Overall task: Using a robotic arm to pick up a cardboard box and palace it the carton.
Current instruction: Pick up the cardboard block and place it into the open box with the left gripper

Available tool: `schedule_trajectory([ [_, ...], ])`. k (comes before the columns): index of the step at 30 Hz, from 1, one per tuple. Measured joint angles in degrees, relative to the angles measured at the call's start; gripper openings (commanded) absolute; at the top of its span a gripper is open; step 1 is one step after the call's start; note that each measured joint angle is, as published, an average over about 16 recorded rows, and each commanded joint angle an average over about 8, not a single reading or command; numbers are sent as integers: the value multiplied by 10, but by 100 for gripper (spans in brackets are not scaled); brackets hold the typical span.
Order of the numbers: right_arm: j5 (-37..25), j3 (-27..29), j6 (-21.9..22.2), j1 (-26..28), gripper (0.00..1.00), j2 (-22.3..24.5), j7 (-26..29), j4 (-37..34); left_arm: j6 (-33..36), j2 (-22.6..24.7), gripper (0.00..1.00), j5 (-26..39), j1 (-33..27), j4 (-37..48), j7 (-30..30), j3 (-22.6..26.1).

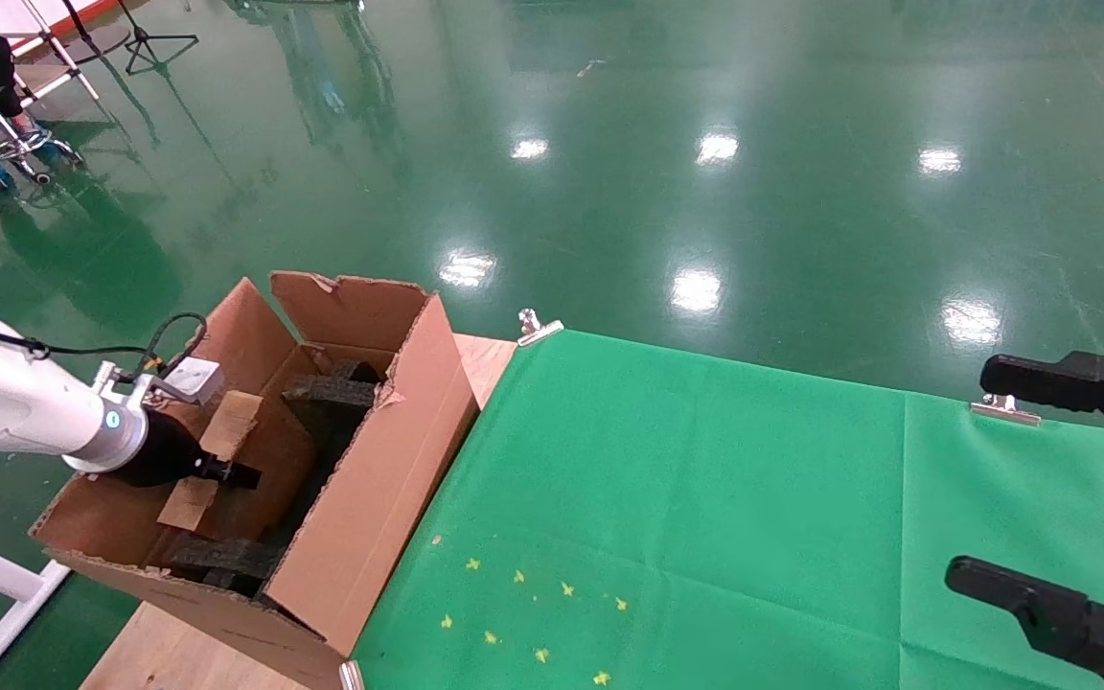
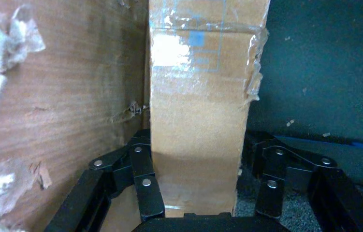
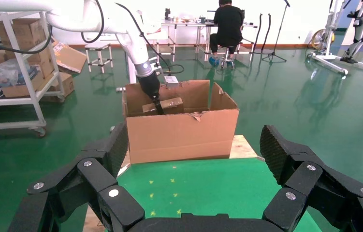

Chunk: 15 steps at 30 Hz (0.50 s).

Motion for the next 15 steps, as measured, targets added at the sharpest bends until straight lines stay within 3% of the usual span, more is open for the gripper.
schedule_trajectory([
  [15, 0, 0, 0, 0, 100, 0, 0, 0, 11, -5, 100, 6, -21, 3, 7, 5],
])
